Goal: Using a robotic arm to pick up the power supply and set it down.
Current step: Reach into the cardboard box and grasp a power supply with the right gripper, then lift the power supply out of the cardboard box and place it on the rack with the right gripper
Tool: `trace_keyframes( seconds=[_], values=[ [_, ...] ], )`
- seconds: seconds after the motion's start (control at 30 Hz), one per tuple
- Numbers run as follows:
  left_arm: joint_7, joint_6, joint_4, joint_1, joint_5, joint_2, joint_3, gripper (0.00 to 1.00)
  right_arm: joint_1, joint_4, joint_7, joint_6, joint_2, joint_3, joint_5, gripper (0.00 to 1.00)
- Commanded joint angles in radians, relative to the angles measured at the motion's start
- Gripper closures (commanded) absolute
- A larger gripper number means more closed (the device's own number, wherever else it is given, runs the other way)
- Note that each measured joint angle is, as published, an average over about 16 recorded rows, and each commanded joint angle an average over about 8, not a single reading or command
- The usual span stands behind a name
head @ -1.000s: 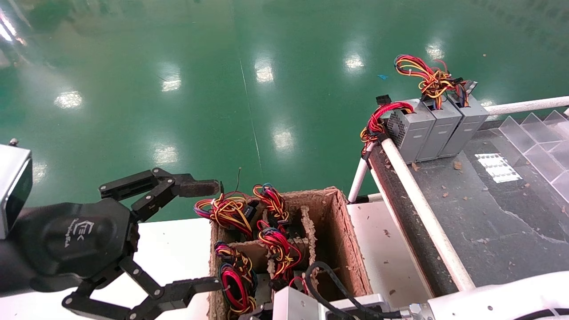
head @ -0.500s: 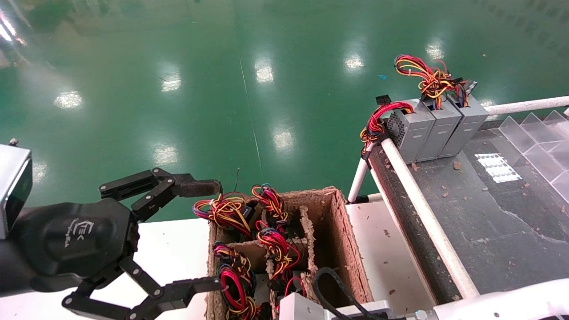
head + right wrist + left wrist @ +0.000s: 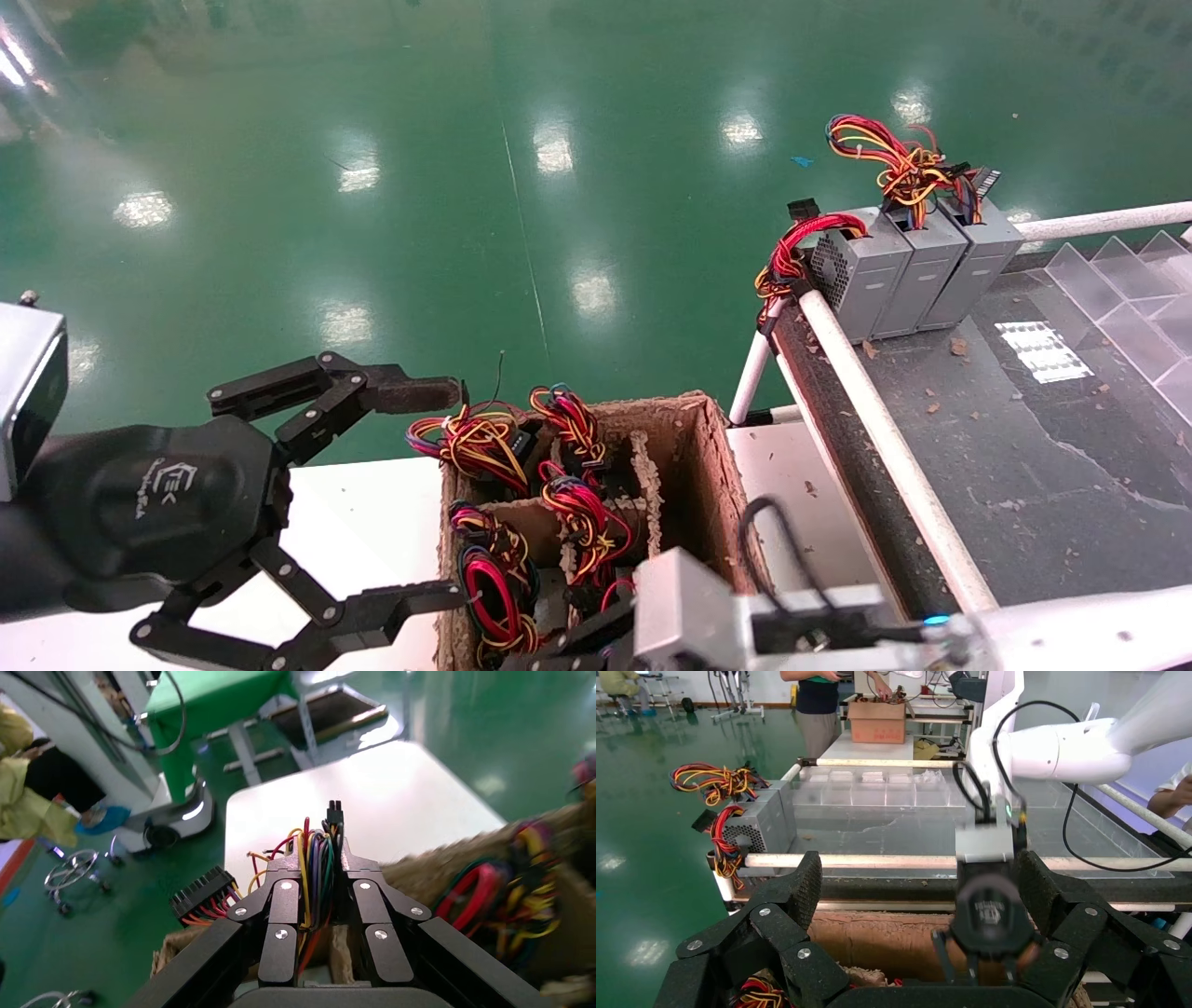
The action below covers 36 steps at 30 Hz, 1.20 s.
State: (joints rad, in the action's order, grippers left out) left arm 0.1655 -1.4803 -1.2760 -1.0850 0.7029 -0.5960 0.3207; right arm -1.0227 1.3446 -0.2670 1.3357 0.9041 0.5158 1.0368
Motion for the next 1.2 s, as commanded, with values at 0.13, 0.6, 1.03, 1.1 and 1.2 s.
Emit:
trace_keyframes(
  seconds=[0.13,0.6,1.03,1.1,1.2],
  values=[
    [0.0,0.0,0.0,0.0,0.0,0.0,0.0,0.0,-0.013,0.006,0.02,0.023,-0.046,-0.061,-0.088,1.0],
    [0.0,0.0,0.0,0.0,0.0,0.0,0.001,0.0,-0.027,-0.001,0.06,0.046,-0.217,-0.247,-0.296,1.0],
    [0.0,0.0,0.0,0.0,-0.001,0.0,0.001,0.0,-0.075,-0.073,0.13,-0.023,-0.394,-0.386,-0.299,1.0],
    [-0.001,0.0,0.0,0.0,-0.001,0.0,0.001,0.0,-0.092,-0.101,0.147,-0.031,-0.418,-0.399,-0.284,1.0],
    [-0.001,0.0,0.0,0.0,-0.001,0.0,0.001,0.0,-0.118,-0.147,0.176,-0.047,-0.45,-0.412,-0.251,1.0]
  ],
)
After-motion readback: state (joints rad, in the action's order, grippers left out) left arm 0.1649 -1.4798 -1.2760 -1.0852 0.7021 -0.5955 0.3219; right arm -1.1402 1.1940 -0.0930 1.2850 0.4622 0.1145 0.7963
